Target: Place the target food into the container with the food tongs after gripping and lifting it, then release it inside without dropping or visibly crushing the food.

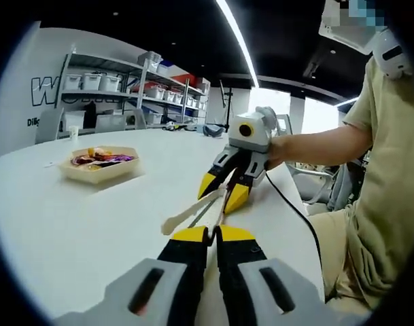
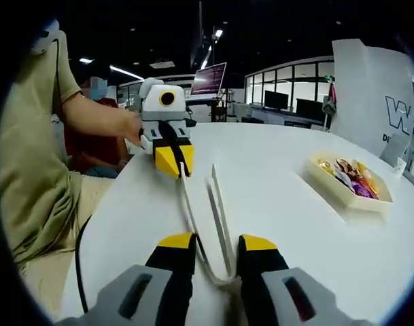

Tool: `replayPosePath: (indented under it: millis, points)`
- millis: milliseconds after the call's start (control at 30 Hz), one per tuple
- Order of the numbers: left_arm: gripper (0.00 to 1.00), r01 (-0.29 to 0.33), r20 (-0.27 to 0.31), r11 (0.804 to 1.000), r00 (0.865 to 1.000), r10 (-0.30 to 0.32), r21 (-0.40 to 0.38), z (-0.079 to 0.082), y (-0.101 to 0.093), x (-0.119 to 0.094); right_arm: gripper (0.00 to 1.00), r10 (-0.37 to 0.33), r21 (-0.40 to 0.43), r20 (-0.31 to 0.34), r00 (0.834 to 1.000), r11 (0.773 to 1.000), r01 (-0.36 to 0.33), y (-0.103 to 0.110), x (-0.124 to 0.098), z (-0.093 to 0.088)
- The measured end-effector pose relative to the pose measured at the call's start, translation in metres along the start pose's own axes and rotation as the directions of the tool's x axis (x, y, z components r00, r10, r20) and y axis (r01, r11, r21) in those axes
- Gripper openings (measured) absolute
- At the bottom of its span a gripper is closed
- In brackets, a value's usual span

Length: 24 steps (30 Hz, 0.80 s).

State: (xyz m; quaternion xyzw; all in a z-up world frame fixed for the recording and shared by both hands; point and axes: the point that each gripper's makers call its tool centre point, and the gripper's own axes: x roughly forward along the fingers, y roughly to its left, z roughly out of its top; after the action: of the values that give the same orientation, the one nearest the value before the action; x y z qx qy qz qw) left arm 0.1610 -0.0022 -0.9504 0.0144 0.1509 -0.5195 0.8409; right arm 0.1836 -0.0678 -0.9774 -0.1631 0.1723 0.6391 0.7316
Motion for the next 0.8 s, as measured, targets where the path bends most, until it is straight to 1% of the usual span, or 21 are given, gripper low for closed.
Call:
replayPosePath:
  millis: [433, 667, 800]
  points:
    - [0.06, -0.031, -0.031, 1.000, 0.999, 0.031, -0.003, -0.0064, 0.0075, 0.0002, 0.20, -0.007, 0.024, 0.008, 1.000, 1.000, 0.007, -0.0013, -0.0019, -0.0004]
    - [0.06, -0.045, -0.035, 0.999, 0.998, 0.044, -0.004, -0.0078, 0.0082, -0.0006, 0.21, -0.011, 0.038, 0.014, 1.000, 0.999, 0.011, -0.0021, -0.0028, -0.0005]
    - [0.07, -0.050, -0.028, 0.999, 0.998, 0.050, -0.018, -0.0068, 0.0087, -0.0010, 0.22, -0.015, 0.049, 0.019, 1.000, 0.999, 0.014, -0.0027, -0.0030, 0.0001]
